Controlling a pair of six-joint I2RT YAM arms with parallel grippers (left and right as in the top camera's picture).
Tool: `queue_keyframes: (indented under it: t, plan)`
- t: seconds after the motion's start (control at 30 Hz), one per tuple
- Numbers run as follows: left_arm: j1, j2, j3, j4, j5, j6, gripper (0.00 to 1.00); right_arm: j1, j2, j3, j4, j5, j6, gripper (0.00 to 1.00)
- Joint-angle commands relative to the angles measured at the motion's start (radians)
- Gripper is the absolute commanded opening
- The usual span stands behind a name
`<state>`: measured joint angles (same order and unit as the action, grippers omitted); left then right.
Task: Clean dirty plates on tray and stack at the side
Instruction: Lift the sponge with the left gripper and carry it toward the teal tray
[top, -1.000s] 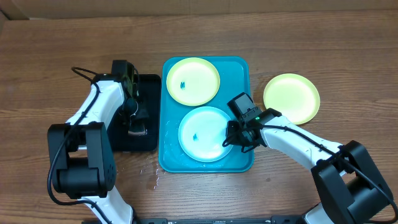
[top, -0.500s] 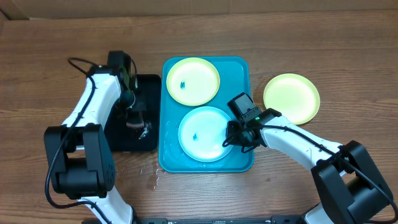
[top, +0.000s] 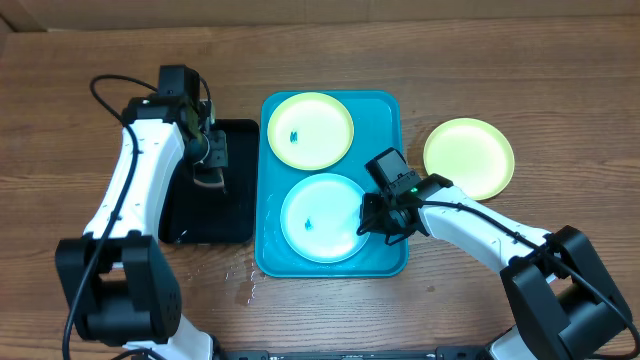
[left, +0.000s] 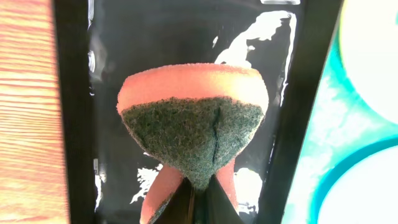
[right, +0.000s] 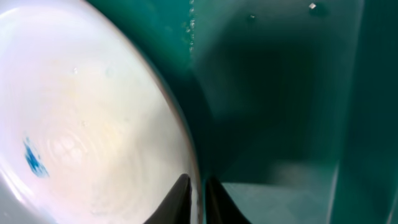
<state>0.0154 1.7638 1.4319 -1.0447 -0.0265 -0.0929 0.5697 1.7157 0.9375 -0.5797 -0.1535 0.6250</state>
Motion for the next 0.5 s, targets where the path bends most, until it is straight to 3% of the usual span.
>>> queue_keyframes:
  t: [0.0,0.1,0.2,0.27,0.37,0.47]
  plan:
    - [0.003,-0.080,0.052,-0.015,-0.045,0.035,0.04,-0.003,-0.010,0.022,0.005,-0.005,-0.001,0.25]
    - [0.003,-0.101,0.052,-0.031,-0.071,0.034,0.04,-0.003,-0.010,0.022,0.005,0.021,-0.004,0.34]
    - [0.003,-0.102,0.051,-0.056,-0.069,0.033,0.04,-0.003,-0.010,0.022,0.006,0.044,-0.004,0.33]
    - [0.001,-0.102,0.049,-0.076,-0.069,0.022,0.04,-0.003,-0.010,0.022,0.004,0.043,-0.004,0.28]
    - [-0.011,-0.102,0.049,-0.102,-0.064,0.011,0.04,-0.003,-0.010,0.022,-0.002,0.031,-0.004,0.07]
    - [-0.033,-0.102,0.049,-0.108,-0.058,0.012,0.04,-0.003,-0.010,0.022,0.000,-0.016,-0.003,0.04]
